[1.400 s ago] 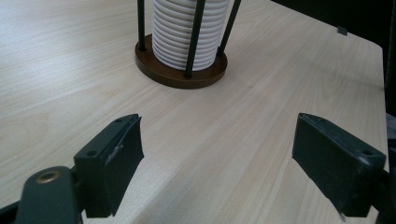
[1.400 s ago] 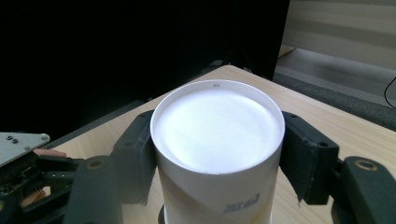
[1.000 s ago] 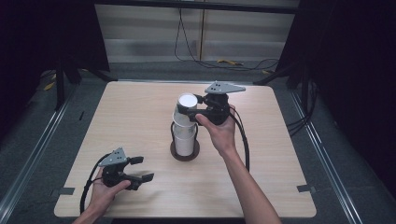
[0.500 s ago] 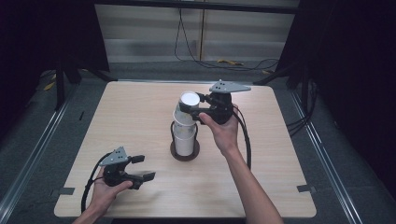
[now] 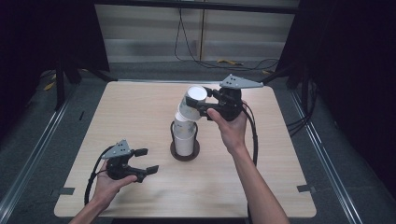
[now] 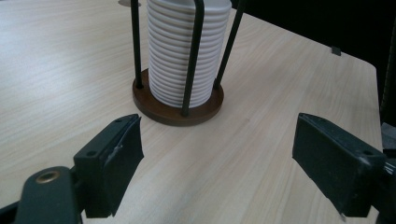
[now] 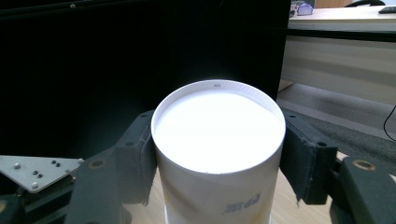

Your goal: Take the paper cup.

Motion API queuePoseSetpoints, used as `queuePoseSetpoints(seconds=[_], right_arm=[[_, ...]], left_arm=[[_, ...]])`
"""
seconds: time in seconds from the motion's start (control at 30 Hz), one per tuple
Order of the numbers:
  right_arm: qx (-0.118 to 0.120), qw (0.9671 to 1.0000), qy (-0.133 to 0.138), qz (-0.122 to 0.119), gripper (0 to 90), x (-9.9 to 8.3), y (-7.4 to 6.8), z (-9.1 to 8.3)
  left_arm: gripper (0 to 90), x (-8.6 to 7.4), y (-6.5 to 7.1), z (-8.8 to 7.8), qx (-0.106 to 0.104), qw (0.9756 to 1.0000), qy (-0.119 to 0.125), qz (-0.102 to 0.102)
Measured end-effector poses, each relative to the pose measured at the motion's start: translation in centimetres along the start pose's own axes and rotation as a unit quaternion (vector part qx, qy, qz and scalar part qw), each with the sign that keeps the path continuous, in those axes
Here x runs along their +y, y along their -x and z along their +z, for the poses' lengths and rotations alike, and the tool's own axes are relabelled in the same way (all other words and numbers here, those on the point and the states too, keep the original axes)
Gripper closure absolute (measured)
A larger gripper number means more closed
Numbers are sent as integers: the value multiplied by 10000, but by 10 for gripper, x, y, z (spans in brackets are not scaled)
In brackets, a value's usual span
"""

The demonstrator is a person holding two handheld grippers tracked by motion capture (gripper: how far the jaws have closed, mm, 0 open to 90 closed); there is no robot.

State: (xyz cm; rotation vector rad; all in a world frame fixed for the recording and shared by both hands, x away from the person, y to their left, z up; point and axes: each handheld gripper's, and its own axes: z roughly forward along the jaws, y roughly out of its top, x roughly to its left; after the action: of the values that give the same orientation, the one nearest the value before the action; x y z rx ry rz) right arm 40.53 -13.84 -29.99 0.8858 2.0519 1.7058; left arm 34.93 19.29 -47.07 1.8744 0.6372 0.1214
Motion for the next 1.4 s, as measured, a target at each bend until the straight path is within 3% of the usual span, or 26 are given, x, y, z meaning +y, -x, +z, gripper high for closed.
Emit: queuePoseSetpoints(seconds=[0.4, 0.6, 1.4], right_arm=[[-97, 9999, -98, 91, 356, -10, 3, -35], [-50, 9997, -172, 183, 357, -25, 3, -47], [318, 9967, -524, 531, 360, -89, -6, -48]], left_arm=[[165, 20, 6, 13, -201, 9997, 142, 67], [165, 30, 12, 21, -327, 9992, 193, 150], [158, 50, 30, 44, -610, 9972, 198, 383]])
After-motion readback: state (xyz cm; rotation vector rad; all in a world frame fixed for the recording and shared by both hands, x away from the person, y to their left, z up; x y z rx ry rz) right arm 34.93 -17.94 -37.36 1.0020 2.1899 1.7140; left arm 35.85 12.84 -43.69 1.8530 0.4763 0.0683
